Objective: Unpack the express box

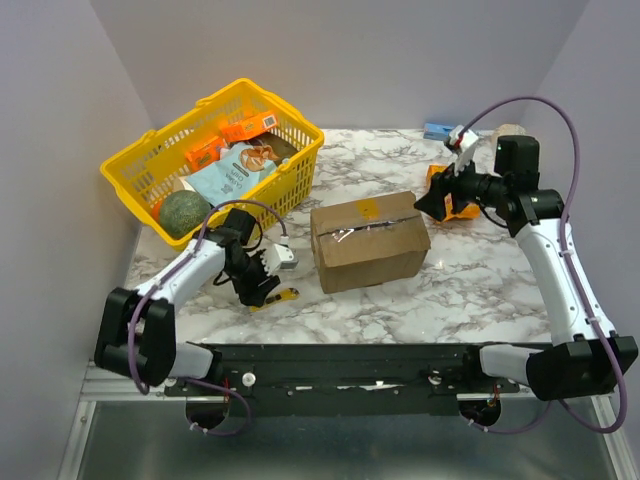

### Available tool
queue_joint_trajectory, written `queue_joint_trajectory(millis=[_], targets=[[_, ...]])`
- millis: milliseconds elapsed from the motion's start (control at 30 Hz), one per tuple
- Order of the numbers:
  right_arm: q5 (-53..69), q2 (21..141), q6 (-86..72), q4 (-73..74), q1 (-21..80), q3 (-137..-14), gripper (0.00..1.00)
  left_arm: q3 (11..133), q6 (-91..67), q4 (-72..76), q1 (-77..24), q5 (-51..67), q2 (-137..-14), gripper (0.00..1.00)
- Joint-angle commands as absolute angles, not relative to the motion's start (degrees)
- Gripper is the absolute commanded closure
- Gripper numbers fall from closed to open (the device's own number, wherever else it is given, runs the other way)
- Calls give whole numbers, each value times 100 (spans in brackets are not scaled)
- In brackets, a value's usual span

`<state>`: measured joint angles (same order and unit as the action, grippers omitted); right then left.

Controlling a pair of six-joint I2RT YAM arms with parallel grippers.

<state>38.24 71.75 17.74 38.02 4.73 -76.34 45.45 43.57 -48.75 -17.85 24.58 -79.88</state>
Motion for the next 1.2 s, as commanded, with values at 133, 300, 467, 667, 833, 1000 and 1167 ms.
queue_joint_trajectory(millis=[133, 300, 467, 667, 833, 1000, 1167], targets=[[2936, 6672, 3374, 4684, 834, -6540, 25, 6648, 4074, -5187, -2283, 3648, -6759, 36], [2803, 6267, 3981, 4921, 993, -5942, 39, 7838, 3025, -3711, -3075, 2903, -7424, 34], [3075, 5968, 4401, 5254, 1063, -5547, 56, 9042, 2312, -3040, -3559, 1252, -8541, 37], [3278, 5819, 4518, 5423, 1107, -5388, 57, 10510, 2285, -3821, -3797, 502, -10211, 50], [3532, 5792, 4570, 5484, 1116, -5546, 54, 10601, 2346, -4236, -3841, 255, -10670, 53], [4279, 5494, 4605, 5396, 1125, -5616, 43, 10143, 2417, -4289, -3885, 202, -10530, 53], [4035, 5879, 4746, 5791, 1248, -5617, 56, 9722, 2347, -4482, -3911, 351, -10363, 53]])
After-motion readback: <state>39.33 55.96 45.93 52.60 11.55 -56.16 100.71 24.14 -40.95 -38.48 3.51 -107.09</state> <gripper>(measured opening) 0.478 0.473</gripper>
